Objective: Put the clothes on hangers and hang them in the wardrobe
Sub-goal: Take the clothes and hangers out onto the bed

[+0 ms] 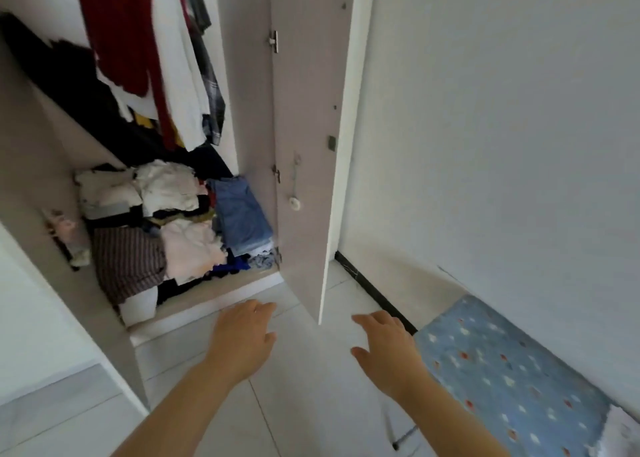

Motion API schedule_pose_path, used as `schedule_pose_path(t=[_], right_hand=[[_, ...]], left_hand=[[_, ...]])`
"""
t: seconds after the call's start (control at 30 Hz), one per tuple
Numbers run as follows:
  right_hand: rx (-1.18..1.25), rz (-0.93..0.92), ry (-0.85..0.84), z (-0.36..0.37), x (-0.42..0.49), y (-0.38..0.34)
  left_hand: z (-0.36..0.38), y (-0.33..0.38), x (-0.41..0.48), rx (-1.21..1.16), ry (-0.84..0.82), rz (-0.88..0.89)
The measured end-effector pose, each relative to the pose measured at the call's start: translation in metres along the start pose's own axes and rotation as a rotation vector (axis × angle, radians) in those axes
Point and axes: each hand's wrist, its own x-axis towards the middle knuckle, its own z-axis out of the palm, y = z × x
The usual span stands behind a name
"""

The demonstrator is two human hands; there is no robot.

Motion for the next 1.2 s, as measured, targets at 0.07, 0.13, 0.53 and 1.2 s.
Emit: schedule_pose_path(t=[0.07,0.13,0.53,1.2], right_hand=[[-0.011,-0.095,-0.026,-0.002,0.043,-0.010],[-0.001,-0.181,-0.052,-0.006,0.084,-0.023],[-0.058,-0.536,-0.114,-0.012,0.280,-0.132],[-0.133,-0.874,0.287,-0.088,0.622,-0.395]], left_hand=[[-0.009,-0.017,0.015,-0.007,0.027,-0.101],[-0.020,-0.034,0.029,-0.001,0.049,-0.196],[-0.072,-0.142,0.113,0.014,0.189,-0.513],[-0.241,-0.405,0.385,0.012,0.496,-0.464]])
